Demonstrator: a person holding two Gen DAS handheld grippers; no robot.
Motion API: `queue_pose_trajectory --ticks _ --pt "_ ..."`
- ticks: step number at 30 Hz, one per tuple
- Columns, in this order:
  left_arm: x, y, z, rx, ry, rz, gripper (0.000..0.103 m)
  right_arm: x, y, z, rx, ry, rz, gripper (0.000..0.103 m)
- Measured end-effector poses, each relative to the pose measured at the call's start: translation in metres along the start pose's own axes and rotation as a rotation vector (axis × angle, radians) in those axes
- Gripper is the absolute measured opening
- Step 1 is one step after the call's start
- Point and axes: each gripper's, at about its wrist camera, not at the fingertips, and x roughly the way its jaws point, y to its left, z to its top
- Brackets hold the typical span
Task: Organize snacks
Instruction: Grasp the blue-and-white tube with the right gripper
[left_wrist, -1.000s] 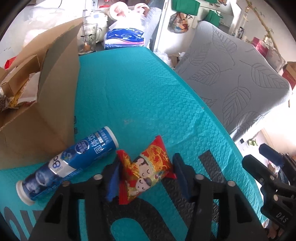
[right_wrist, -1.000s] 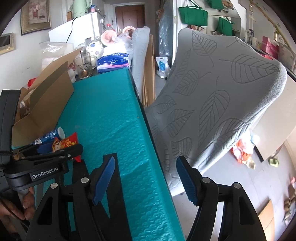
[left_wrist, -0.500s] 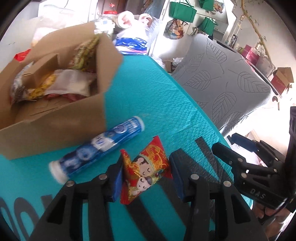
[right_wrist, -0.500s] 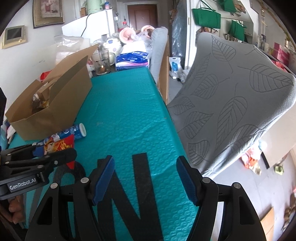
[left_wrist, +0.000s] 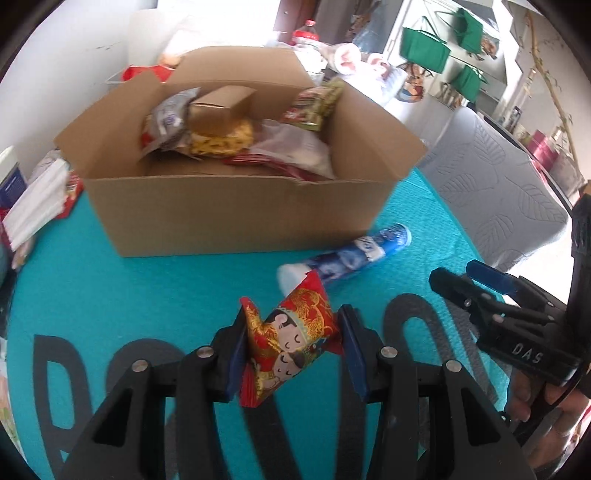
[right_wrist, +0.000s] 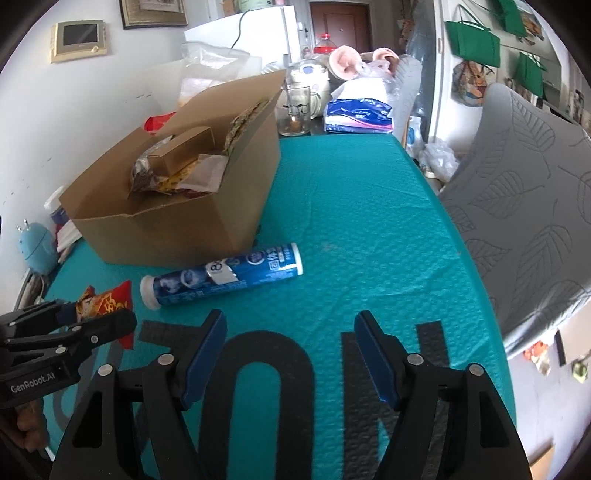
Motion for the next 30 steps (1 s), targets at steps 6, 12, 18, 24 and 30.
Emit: queue_pose_trajectory --ticks 6,12,18,24,30 --pt "-0.003 0.039 0.001 -0.018 -0.002 0.052 0.045 0.016 0.023 0.011 0.074 0.014 0.039 0.079" --pt "0.002 0.063 0.007 -0.030 -0.005 0.103 0.045 0.044 0.041 0.016 0.139 0.064 0.048 0.079" --pt "0.012 0.082 0.008 -0.088 0.023 0.098 0.045 0.064 0.039 0.023 0.291 0.076 0.056 0.081" --pt "0.016 0.084 0.005 -0.105 0.043 0.104 0.045 0.081 0.041 0.026 0.282 0.107 0.005 0.084" --pt "0.020 0.081 0.004 -0.096 0.052 0.107 0.045 0.084 0.052 0.023 0.173 0.099 -0.042 0.076"
